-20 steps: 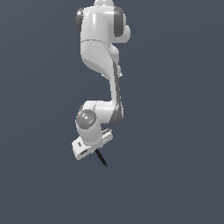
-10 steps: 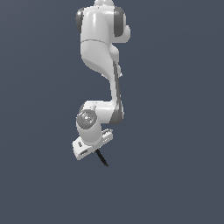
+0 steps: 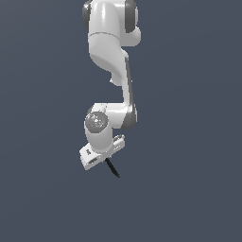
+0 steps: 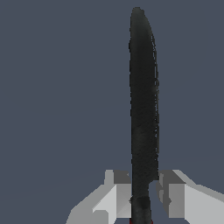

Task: Pick up the object and move it to a goal position.

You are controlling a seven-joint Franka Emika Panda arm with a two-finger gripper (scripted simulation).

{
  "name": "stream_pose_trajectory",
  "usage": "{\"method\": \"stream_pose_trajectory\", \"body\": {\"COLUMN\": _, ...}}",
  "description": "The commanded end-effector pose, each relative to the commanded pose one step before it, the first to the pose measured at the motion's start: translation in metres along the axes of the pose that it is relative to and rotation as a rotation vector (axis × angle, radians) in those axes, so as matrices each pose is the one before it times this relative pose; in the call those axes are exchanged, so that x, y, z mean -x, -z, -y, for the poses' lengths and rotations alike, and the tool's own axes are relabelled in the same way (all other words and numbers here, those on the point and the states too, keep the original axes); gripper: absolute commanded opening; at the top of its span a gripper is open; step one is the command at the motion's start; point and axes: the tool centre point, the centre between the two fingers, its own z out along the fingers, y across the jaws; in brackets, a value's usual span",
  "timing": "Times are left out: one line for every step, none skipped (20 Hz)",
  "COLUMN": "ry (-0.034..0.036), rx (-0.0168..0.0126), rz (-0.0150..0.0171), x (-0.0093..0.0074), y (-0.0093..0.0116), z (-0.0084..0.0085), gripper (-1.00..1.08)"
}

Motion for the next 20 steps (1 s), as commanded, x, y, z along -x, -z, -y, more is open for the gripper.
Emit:
{"method": "stream_pose_trajectory", "body": {"ry": 0.00054, "rx": 0.00104, "rz": -0.00135, "x": -0.00283, "y": 0.01591, "z": 0.00701, "gripper": -1.00}}
{"method": "stream_pose_trajectory", "body": {"ry": 0.00000, "rx": 0.00000, "rz": 0.00000, "x": -0.00111, "y": 0.00740, "z": 0.00345, "gripper": -1.00}}
{"method": "stream_pose_trajectory", "body": {"ry": 0.00039, "rx": 0.00041, "rz": 0.00040, "x": -0.00141, "y": 0.00805, "z": 0.00399, "gripper": -1.00}}
{"method": "stream_pose_trajectory", "body": {"ry": 0.00000, "rx": 0.00000, "rz": 0.00000, "x": -0.00133, "y": 0.00880, "z": 0.00408, "gripper": -1.00}}
{"method": "stream_pose_trajectory", "body": {"ry": 0.00000, "rx": 0.00000, "rz": 0.00000, "x": -0.00145, "y": 0.00951, "z": 0.00440, "gripper": -1.00}}
{"method": "stream_pose_trajectory", "body": {"ry": 0.00000, "rx": 0.00000, "rz": 0.00000, "x": -0.00155, "y": 0.01014, "z": 0.00468, "gripper": -1.00}}
{"method": "stream_pose_trajectory", "body": {"ry": 0.00000, "rx": 0.00000, "rz": 0.00000, "x": -0.00164, "y": 0.01069, "z": 0.00492, "gripper": -1.00}}
{"method": "stream_pose_trajectory", "body": {"ry": 0.00029, "rx": 0.00049, "rz": 0.00039, "x": -0.00187, "y": 0.01103, "z": 0.00527, "gripper": -1.00}}
{"method": "stream_pose_trajectory", "body": {"ry": 0.00000, "rx": 0.00000, "rz": 0.00000, "x": -0.00172, "y": 0.01107, "z": 0.00506, "gripper": -1.00}}
{"method": "stream_pose_trajectory", "body": {"ry": 0.00000, "rx": 0.00000, "rz": 0.00000, "x": -0.00174, "y": 0.01108, "z": 0.00505, "gripper": -1.00}}
{"method": "stream_pose_trajectory", "body": {"ry": 0.00000, "rx": 0.00000, "rz": 0.00000, "x": -0.00175, "y": 0.01109, "z": 0.00504, "gripper": -1.00}}
{"method": "stream_pose_trajectory", "body": {"ry": 0.00000, "rx": 0.00000, "rz": 0.00000, "x": -0.00177, "y": 0.01109, "z": 0.00502, "gripper": -1.00}}
{"method": "stream_pose_trajectory", "body": {"ry": 0.00000, "rx": 0.00000, "rz": 0.00000, "x": -0.00178, "y": 0.01107, "z": 0.00500, "gripper": -1.00}}
{"method": "stream_pose_trajectory", "body": {"ry": 0.00000, "rx": 0.00000, "rz": 0.00000, "x": -0.00179, "y": 0.01105, "z": 0.00497, "gripper": -1.00}}
{"method": "stream_pose_trajectory", "body": {"ry": 0.00000, "rx": 0.00000, "rz": 0.00000, "x": -0.00181, "y": 0.01104, "z": 0.00495, "gripper": -1.00}}
{"method": "stream_pose_trajectory", "body": {"ry": 0.00000, "rx": 0.00000, "rz": 0.00000, "x": -0.00183, "y": 0.01101, "z": 0.00492, "gripper": -1.00}}
{"method": "stream_pose_trajectory", "body": {"ry": 0.00000, "rx": 0.00000, "rz": 0.00000, "x": -0.00185, "y": 0.01095, "z": 0.00488, "gripper": -1.00}}
{"method": "stream_pose_trajectory", "body": {"ry": 0.00000, "rx": 0.00000, "rz": 0.00000, "x": -0.00187, "y": 0.01088, "z": 0.00483, "gripper": -1.00}}
{"method": "stream_pose_trajectory", "body": {"ry": 0.00000, "rx": 0.00000, "rz": 0.00000, "x": -0.00190, "y": 0.01085, "z": 0.00480, "gripper": -1.00}}
{"method": "stream_pose_trajectory", "body": {"ry": 0.00000, "rx": 0.00000, "rz": 0.00000, "x": -0.00192, "y": 0.01081, "z": 0.00476, "gripper": -1.00}}
